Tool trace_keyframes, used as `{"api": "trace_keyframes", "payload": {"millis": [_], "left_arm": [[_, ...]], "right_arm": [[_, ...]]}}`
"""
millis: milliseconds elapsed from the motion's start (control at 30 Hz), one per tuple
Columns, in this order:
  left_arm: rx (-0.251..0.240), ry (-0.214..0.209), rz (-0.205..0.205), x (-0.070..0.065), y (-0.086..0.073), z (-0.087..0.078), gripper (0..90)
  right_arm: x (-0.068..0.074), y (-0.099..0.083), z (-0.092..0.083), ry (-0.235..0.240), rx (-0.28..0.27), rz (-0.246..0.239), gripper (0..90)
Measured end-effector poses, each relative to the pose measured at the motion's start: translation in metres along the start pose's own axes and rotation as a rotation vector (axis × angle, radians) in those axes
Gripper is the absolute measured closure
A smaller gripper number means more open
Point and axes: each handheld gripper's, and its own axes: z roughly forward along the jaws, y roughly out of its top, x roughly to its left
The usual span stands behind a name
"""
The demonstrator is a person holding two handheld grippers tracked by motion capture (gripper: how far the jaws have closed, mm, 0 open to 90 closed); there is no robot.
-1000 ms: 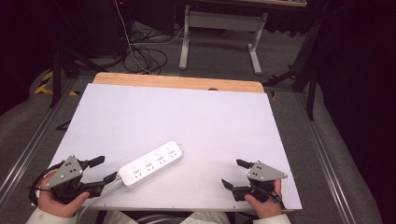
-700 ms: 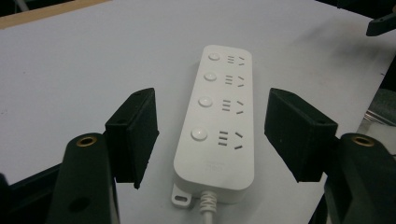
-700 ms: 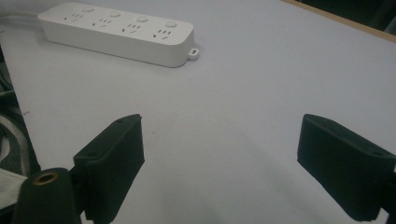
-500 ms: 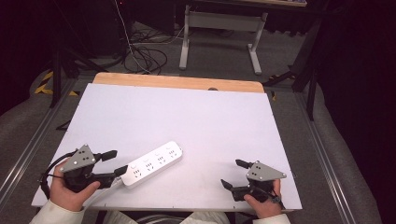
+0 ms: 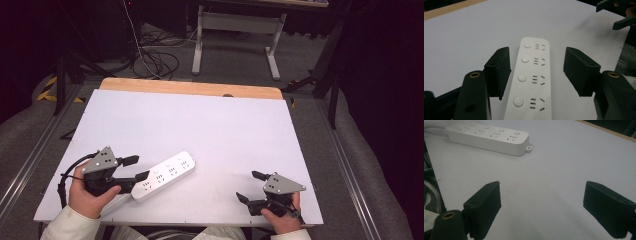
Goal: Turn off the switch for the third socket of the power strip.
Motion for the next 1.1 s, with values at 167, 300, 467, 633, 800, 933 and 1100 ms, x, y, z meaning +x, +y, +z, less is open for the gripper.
{"api": "trace_keyframes", "payload": {"millis": [167,300,467,633,800,933,1100], "left_arm": [[0.007,-0.006,0.006,-0.001,0.005,0.006,40.2],[0.01,-0.013,0.008,-0.002,0.01,0.012,40.4],[0.012,-0.024,0.022,-0.004,0.019,0.023,40.4],[0.012,-0.035,0.024,-0.006,0.024,0.031,40.5],[0.025,-0.05,0.026,-0.008,0.028,0.042,40.6],[0.036,-0.051,0.033,-0.008,0.031,0.052,40.7],[0.043,-0.047,0.025,-0.006,0.031,0.058,41.8]], "right_arm": [[0.0,0.0,0.0,0.002,-0.001,-0.001,15.0],[0.0,0.0,0.0,0.002,0.0,-0.001,14.9],[0.0,0.0,0.0,0.008,-0.001,-0.003,15.0],[0.0,0.0,0.0,0.009,-0.001,-0.004,15.0],[-0.001,-0.001,0.0,0.013,-0.001,-0.002,15.0],[-0.001,-0.001,-0.001,0.014,-0.002,-0.002,14.9],[-0.001,-0.001,0.0,0.019,-0.003,-0.001,14.9]]}}
